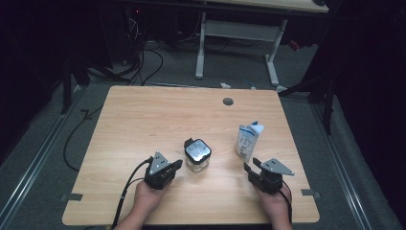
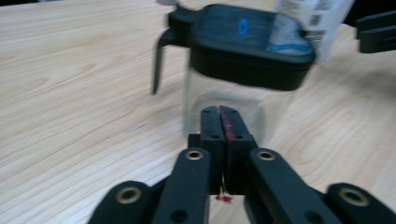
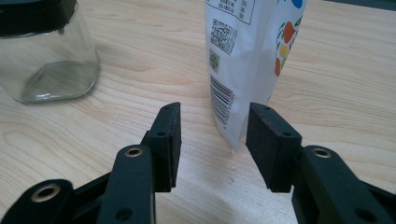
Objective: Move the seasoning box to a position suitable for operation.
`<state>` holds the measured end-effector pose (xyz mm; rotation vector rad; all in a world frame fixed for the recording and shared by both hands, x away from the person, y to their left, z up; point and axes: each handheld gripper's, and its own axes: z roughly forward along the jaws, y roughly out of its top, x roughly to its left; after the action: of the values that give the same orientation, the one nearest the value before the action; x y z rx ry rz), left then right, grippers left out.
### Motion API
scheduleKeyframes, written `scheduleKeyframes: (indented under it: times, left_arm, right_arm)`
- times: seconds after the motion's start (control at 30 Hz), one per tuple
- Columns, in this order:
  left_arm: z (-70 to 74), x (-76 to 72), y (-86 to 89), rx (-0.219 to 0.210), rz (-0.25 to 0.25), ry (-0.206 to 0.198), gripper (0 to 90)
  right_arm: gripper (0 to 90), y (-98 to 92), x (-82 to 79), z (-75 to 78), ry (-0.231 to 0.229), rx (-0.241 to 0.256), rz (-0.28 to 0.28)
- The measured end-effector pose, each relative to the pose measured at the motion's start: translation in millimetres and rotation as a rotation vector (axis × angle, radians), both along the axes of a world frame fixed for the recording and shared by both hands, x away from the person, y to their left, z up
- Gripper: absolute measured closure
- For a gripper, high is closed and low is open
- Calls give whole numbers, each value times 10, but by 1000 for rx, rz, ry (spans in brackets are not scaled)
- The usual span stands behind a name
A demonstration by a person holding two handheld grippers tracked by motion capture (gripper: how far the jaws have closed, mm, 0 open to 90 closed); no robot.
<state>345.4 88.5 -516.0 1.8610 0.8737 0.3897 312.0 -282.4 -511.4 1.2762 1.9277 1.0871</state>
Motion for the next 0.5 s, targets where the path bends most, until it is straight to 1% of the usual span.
scheduleKeyframes:
  times: [0.07,0.13,0.17,0.23,0.3,0.37,0.5]
  left_arm:
    - [-13,3,50,-12,21,8,847]
    - [-39,0,118,-12,47,7,846]
    - [-51,8,148,-8,51,11,839]
    - [-65,30,182,0,55,24,812]
    - [-70,44,196,3,47,35,781]
    - [-65,41,208,7,58,26,723]
    - [-71,34,204,15,58,22,676]
  right_arm:
    - [580,23,7,2,2,6,-7]
    - [604,47,20,1,4,5,-3]
    - [609,61,26,0,8,6,0]
    - [608,88,43,-1,9,2,10]
    - [595,129,72,3,15,-1,22]
    - [602,181,93,15,24,-9,33]
    - [628,231,129,39,28,-20,52]
